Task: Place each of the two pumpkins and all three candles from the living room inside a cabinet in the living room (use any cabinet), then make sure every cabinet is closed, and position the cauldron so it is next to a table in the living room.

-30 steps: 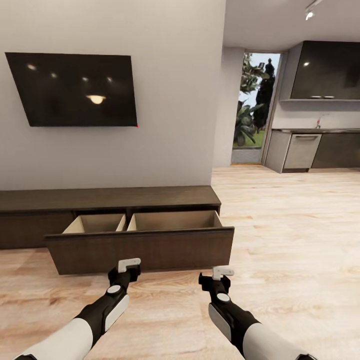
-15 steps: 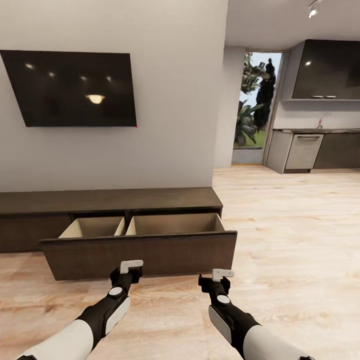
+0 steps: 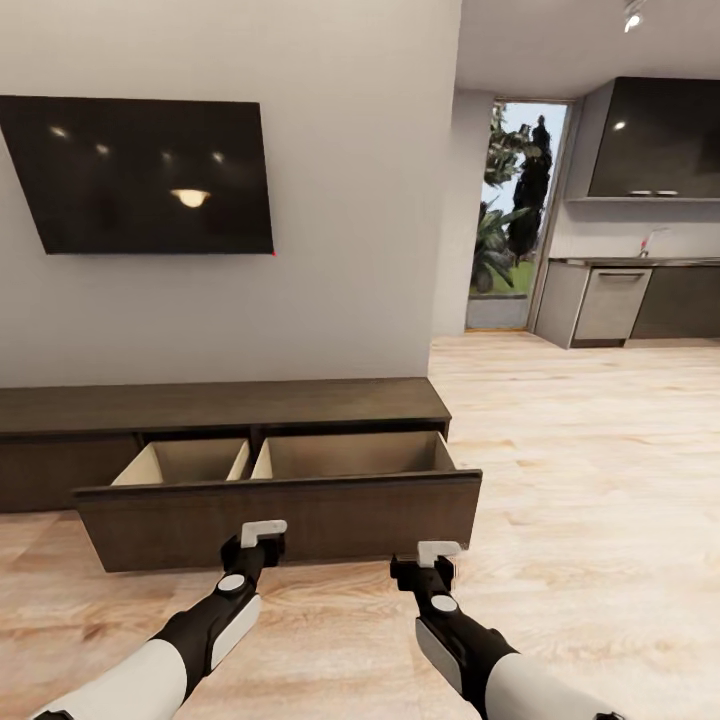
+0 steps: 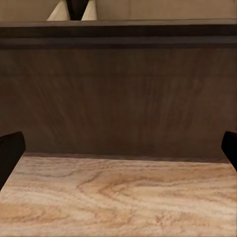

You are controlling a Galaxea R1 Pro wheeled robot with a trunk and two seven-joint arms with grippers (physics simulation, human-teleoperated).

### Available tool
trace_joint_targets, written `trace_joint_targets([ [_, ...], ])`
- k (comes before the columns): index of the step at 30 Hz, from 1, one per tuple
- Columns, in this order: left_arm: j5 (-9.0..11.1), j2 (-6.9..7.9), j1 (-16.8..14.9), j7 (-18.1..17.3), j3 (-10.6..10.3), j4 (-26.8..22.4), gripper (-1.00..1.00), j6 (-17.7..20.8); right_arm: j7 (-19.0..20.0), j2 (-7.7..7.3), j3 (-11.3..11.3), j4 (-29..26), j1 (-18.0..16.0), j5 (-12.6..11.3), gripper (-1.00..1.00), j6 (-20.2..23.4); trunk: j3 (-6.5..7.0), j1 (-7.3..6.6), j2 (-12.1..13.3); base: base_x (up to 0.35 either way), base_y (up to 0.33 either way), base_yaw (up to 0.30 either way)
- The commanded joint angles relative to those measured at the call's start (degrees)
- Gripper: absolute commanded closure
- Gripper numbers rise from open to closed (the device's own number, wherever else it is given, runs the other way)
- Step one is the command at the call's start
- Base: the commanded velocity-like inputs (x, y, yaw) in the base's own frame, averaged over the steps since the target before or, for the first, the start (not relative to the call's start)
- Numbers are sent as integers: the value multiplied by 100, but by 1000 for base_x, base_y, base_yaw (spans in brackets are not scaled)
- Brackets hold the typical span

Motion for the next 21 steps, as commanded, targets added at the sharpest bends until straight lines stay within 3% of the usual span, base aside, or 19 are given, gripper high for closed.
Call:
trace_joint_targets([
  [1,56,6,-4,36,-107,-3,-100,-24,134,-1,234,60,-5,-75,-100,-27,-6,-1,-3,5,1,0],
  [3,62,6,-4,37,-265,-4,-100,-24,289,-6,393,113,-4,-111,-100,-25,-6,-1,-3,3,1,0],
  [7,70,6,-3,38,-430,-3,-100,-24,399,-10,449,150,-3,-142,-100,-25,-6,-1,-3,1,0,0],
  [21,81,6,-2,38,-511,-3,-100,-32,451,6,370,162,-33,-165,-100,-14,-6,-1,-3,0,0,0],
])
